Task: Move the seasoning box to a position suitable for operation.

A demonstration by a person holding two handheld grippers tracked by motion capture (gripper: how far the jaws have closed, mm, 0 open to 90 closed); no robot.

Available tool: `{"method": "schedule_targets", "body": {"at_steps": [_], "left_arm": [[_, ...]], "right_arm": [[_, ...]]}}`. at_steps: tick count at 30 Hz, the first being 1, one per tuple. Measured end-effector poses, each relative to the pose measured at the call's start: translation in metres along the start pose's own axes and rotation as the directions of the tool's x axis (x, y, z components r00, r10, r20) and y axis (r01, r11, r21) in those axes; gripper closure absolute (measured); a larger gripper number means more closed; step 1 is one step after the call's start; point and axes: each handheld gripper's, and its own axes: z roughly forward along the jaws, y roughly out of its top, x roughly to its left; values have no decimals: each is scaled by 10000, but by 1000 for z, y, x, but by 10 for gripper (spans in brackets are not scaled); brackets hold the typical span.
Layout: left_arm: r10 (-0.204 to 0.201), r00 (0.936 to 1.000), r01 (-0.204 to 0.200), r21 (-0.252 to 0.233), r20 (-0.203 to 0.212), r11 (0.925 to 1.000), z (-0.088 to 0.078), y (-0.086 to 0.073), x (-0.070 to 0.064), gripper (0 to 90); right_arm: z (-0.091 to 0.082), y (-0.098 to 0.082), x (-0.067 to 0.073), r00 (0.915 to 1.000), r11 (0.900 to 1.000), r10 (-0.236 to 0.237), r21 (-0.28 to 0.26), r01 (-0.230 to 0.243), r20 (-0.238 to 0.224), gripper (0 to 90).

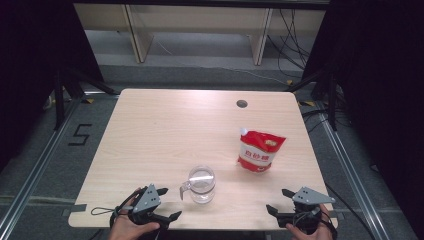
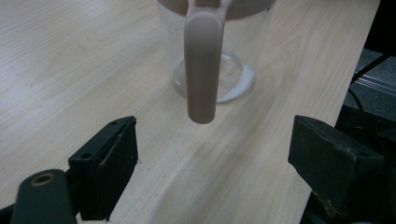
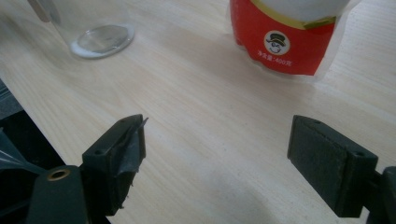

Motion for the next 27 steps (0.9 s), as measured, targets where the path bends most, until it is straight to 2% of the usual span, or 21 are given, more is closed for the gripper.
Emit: {"method": "schedule_targets", "body": {"at_steps": [1, 2, 3, 4, 6, 7, 8, 9, 10, 13, 14, 15, 16, 18, 19, 20, 21, 24, 25, 26, 27], "left_arm": [[-23, 10000, 25, 191, -72, 9998, 0, 0, 0, 158], [156, 9996, -145, 476, -243, 9988, 0, -1, 2, 162], [156, 9996, -145, 476, -243, 9988, 0, -1, 2, 163], [-121, 9998, 124, 184, -155, 9998, 3, -2, 1, 163], [6, 9996, 9, 506, -285, 9987, 1, 0, 5, 168], [6, 9996, 9, 506, -285, 9987, 1, 0, 5, 168], [-266, 9992, 274, 273, -306, 9992, 2, 0, 3, 168], [-207, 9993, 216, 281, -298, 9994, 2, 0, 4, 168], [-320, 9990, 329, 272, -301, 9991, 2, 0, 3, 168], [-394, 9987, 398, 120, -309, 9991, 3, 0, 3, 168], [-344, 9989, 346, 75, -333, 9994, 3, 1, 2, 168], [-95, 9994, 104, 247, -342, 9996, 2, 1, 4, 168], [-318, 9991, 320, 46, -296, 9995, 4, 1, 2, 168], [-228, 9992, 235, 227, -321, 9995, 3, 3, 2, 168], [-96, 9989, 112, 328, -464, 9994, 3, 3, 3, 169], [-50, 9987, 69, 372, -515, 9993, 3, 3, 3, 169], [-193, 9988, 200, 151, -444, 9997, 4, 3, 2, 169], [-67, 9987, 74, 154, -504, 9999, 6, 6, 2, 189], [1, 9989, 7, 169, -470, 9999, 7, 7, 1, 196], [134, 9987, -123, 231, -482, 9997, 8, 8, 1, 204], [447, 9968, -422, 379, -656, 9984, 9, 8, 1, 205]], "right_arm": [[-1, 0, 1, 9999, 9999, 52, 121, -54, 147, 232], [0, 0, 1, 9999, 9994, 149, 298, -150, 34, 239], [0, 0, 1, 9999, 9994, 149, 298, -150, 34, 239], [0, 0, 0, 9998, 9996, -75, 267, 69, 200, 238], [1, -1, 0, 9998, 9995, -64, 308, 58, 203, 239], [1, -1, 0, 9998, 9995, -64, 308, 58, 203, 239], [0, 0, 0, 9992, 9994, -157, 329, 145, 356, 239], [0, 0, 0, 9992, 9994, -161, 314, 149, 374, 239], [-1, 0, 2, 9992, 9994, 119, 328, -132, 390, 233], [-1, 0, 1, 9989, 9996, 17, 295, -31, 470, 223], [-1, 0, -1, 9984, 9996, -154, 229, 142, 543, 224], [-1, 0, -2, 9984, 9997, -193, 152, 185, 531, 228], [-2, -1, 0, 9989, 9998, 57, 165, -64, 469, 236], [-4, -1, 0, 9985, 9997, 190, 172, -199, 514, 266], [-3, -1, -1, 9985, 9991, 303, 284, -316, 450, 281], [-2, -1, 1, 9978, 9975, 568, 410, -582, 342, 281], [-2, -1, 1, 9978, 9975, 568, 410, -582, 342, 281], [-3, 0, 2, 9970, 9967, 645, 475, -665, 421, 282], [-3, 1, 0, 9988, 9988, 254, 403, -271, 410, 282], [-3, 1, 2, 9978, 9976, 509, 443, -528, 426, 283], [-2, 1, 3, 9976, 9972, 560, 472, -579, 399, 287]]}}
